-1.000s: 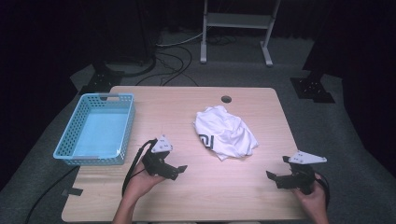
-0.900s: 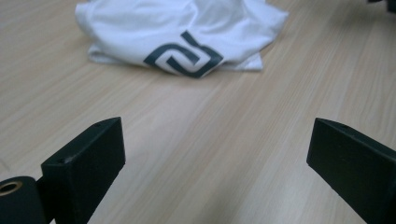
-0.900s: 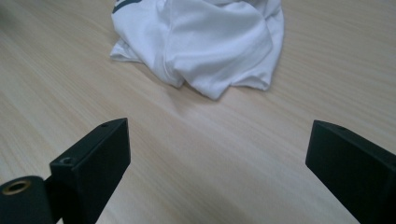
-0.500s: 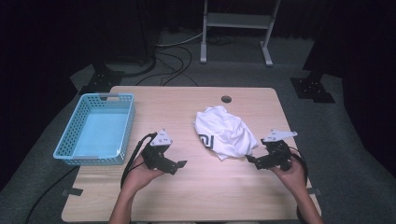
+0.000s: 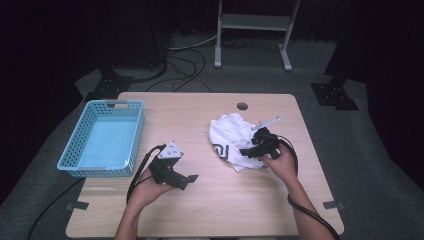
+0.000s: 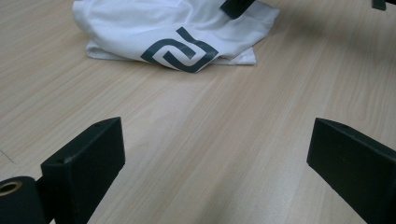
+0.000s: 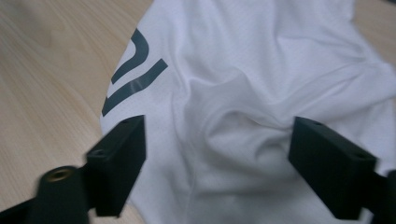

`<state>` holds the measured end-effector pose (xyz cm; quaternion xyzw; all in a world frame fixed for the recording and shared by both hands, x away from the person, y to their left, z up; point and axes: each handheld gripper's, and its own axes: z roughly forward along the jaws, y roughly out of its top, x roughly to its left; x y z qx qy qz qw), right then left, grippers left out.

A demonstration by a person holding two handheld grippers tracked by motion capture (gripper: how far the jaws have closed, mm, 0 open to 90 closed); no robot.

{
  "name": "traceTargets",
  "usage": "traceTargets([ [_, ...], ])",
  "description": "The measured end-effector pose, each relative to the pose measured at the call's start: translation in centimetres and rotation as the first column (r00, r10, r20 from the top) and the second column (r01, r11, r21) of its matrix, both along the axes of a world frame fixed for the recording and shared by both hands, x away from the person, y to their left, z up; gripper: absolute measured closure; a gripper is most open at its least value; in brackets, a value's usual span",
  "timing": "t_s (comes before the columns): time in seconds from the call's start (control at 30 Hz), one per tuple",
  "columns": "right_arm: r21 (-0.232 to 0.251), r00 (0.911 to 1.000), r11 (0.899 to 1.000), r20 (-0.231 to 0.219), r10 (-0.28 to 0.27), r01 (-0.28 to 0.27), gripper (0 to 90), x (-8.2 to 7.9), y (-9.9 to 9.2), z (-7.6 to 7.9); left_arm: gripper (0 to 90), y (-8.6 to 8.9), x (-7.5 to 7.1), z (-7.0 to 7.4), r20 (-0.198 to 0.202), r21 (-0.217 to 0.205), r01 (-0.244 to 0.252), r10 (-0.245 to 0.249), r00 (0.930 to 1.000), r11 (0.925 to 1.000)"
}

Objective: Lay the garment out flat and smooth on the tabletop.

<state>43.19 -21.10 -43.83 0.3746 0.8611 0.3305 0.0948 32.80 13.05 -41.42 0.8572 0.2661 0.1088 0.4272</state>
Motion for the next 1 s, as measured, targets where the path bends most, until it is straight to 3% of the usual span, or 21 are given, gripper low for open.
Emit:
traceTargets([
  [0.03,0.000,1.0000,1.000,0.000,0.000,0.000,27.3,0.0,0.0,0.0,3.2,0.0,-0.1,0.0,-0.004,-0.003,0.004,-0.004,1.0000,1.0000],
  [0.07,-0.050,0.9995,0.999,-0.031,0.002,-0.004,37.1,0.8,1.0,-0.6,3.2,0.0,-0.1,0.0,-0.004,-0.002,0.005,-0.005,1.0000,1.0000],
  [0.17,-0.063,0.9988,0.998,-0.047,0.008,-0.011,44.0,1.1,1.7,-1.0,3.2,0.0,-0.1,-0.1,-0.006,0.002,0.003,-0.003,1.0000,1.0000],
  [0.2,-0.078,0.9988,0.997,-0.047,0.013,-0.017,51.8,1.1,2.1,-1.2,3.2,0.0,-0.2,-0.1,-0.007,0.000,0.001,-0.001,1.0000,1.0000],
  [0.33,-0.096,0.9987,0.995,-0.048,0.016,-0.020,56.0,0.7,2.7,-1.3,3.2,-0.1,-0.3,-0.1,-0.008,0.006,0.004,-0.004,1.0000,1.0000],
  [0.53,-0.094,0.9974,0.994,-0.054,0.047,-0.052,59.7,-2.1,4.6,-1.5,3.3,-0.2,-0.3,0.0,-0.004,0.014,0.007,-0.007,1.0000,0.9999],
  [0.77,-0.092,0.9948,0.995,-0.097,0.031,-0.040,56.9,-5.3,7.2,-1.3,3.2,-0.2,-0.2,-0.1,-0.006,0.022,0.010,-0.010,0.9999,0.9997],
  [1.0,-0.076,0.9919,0.995,-0.117,0.050,-0.059,57.5,-8.9,9.4,-1.3,3.2,-0.1,-0.1,-0.5,-0.025,0.036,0.023,-0.022,0.9995,0.9991],
])
